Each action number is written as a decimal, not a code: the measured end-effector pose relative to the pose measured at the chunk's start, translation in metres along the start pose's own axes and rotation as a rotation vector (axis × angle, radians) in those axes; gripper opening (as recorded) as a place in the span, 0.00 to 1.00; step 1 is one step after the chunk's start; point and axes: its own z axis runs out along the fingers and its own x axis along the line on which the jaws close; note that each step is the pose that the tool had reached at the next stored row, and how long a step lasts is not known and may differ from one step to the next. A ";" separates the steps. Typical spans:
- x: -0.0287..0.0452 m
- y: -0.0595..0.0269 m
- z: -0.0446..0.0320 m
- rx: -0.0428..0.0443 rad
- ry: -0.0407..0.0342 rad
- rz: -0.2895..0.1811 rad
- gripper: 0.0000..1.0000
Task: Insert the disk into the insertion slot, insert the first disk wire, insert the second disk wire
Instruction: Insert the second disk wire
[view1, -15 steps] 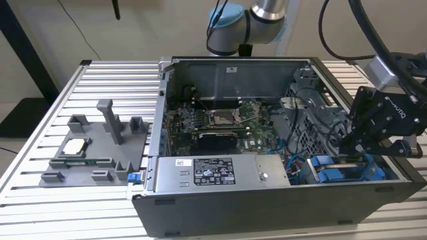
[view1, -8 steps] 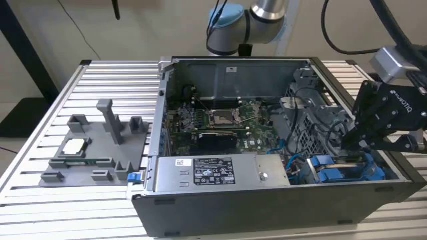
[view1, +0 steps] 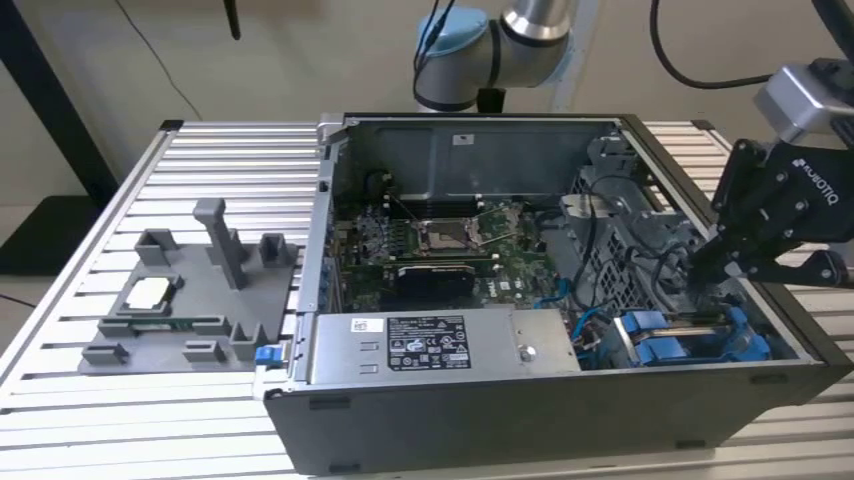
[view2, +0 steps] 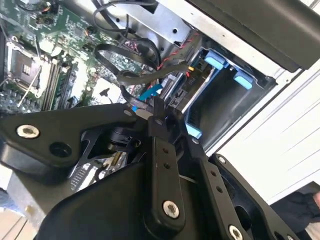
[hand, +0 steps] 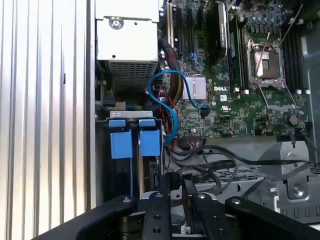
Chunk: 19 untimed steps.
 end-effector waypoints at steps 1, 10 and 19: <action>0.0000 0.0004 -0.0002 0.0025 -0.0083 -0.002 0.24; 0.0013 0.0025 -0.0021 0.1050 -0.0283 -0.026 0.16; -0.0015 0.0076 -0.0207 0.1310 -0.0330 -0.032 0.16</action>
